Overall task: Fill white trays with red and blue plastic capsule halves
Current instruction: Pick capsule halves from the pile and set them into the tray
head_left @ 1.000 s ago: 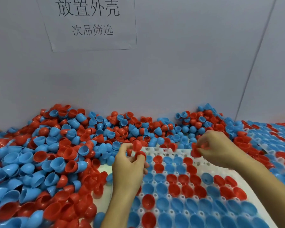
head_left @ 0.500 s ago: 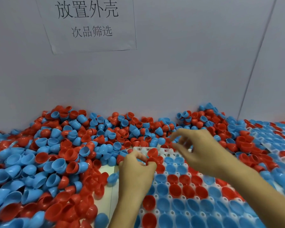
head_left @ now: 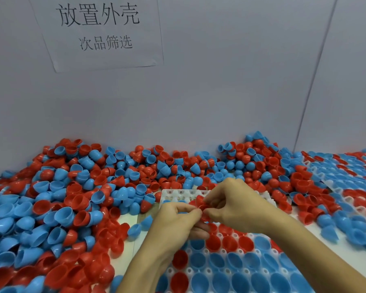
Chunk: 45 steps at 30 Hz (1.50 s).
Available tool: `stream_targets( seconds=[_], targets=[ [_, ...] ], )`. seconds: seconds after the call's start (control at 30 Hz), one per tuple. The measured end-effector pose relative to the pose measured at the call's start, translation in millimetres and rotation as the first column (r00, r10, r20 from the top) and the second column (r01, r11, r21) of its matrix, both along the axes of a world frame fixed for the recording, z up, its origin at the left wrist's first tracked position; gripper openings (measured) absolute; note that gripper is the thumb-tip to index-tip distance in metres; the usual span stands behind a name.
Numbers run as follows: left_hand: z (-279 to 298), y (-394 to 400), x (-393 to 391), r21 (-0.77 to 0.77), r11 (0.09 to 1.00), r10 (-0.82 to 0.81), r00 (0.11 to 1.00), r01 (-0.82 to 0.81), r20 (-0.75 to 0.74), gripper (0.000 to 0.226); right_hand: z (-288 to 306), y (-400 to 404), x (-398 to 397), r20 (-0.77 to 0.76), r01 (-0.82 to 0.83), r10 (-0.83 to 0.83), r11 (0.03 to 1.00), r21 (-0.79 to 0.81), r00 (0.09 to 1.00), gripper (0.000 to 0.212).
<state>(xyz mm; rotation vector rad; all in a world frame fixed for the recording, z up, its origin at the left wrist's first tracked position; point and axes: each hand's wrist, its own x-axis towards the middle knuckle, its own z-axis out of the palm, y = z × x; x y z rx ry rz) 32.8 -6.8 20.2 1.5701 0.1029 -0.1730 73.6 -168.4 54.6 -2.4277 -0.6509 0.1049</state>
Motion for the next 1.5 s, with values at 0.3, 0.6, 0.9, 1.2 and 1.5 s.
stream_targets(
  seconds=[0.3,0.6,0.9,1.2,1.5],
  targets=[
    [24,21,38,0.397,0.9,0.108,0.975,-0.18,0.196,0.017,11,-94,35,0.118,0.314,-0.294,0.921,-0.229,0.948,0.017],
    [22,89,106,0.843,0.47,0.037,0.959,-0.263,0.279,0.031,-29,-90,42,0.128,0.269,-0.244,0.727,-0.632,0.961,0.026],
    [-5,61,186,0.978,0.161,0.038,0.991,-0.132,0.127,0.08,-20,-93,55,0.182,0.291,-0.229,0.818,-0.496,0.956,0.019],
    [-31,70,216,0.938,0.271,0.075,0.976,-0.218,0.205,0.053,-10,-80,54,0.259,0.224,-0.137,0.911,-0.346,0.956,0.021],
    [5,126,204,0.61,0.527,0.284,0.799,-0.591,0.529,0.017,-5,-65,46,0.24,0.159,-0.105,0.963,-0.217,0.965,0.02]
  ],
)
